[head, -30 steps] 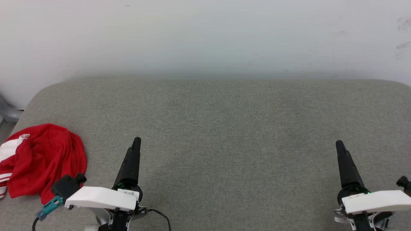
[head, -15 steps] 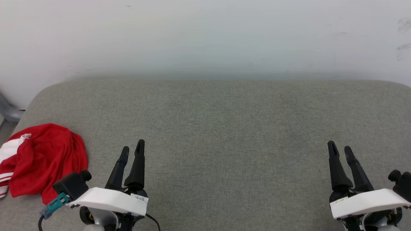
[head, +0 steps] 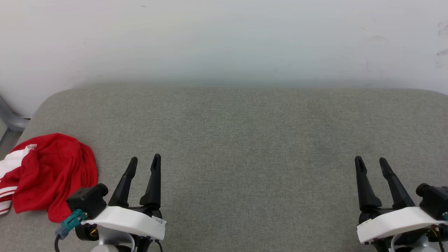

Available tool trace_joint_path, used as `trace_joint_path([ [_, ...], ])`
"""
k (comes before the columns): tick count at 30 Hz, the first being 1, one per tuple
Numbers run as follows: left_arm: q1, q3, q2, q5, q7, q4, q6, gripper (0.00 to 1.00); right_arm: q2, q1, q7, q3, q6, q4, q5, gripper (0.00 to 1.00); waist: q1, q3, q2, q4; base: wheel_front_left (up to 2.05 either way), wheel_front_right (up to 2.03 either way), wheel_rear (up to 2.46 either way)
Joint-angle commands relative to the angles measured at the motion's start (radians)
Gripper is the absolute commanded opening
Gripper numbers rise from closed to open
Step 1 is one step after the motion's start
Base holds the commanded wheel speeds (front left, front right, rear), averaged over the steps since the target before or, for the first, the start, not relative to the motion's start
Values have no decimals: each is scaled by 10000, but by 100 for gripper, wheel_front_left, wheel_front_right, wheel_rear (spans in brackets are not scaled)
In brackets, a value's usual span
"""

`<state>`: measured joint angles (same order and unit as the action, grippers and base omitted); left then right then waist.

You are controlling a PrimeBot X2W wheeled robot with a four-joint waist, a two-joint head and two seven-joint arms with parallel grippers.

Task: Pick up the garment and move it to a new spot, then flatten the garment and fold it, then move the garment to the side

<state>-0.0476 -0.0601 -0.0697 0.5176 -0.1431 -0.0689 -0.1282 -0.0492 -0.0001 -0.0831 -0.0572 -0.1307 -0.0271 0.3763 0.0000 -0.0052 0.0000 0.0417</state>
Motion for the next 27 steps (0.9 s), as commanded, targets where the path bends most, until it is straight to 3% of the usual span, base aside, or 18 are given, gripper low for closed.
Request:
trace_joint_path([
  [1, -19, -53, -67, -280, -75, 148, 27, 100, -20, -46, -1, -17, 0, 173, -344, 100, 0, 0, 0, 7, 0, 0, 0],
  [27, 3, -626, -490, -2899, -716, -225, 315, 100, -19, 345, 333, -274, 1, 670, -2842, 100, 0, -47, 0, 144, 0, 0, 0],
])
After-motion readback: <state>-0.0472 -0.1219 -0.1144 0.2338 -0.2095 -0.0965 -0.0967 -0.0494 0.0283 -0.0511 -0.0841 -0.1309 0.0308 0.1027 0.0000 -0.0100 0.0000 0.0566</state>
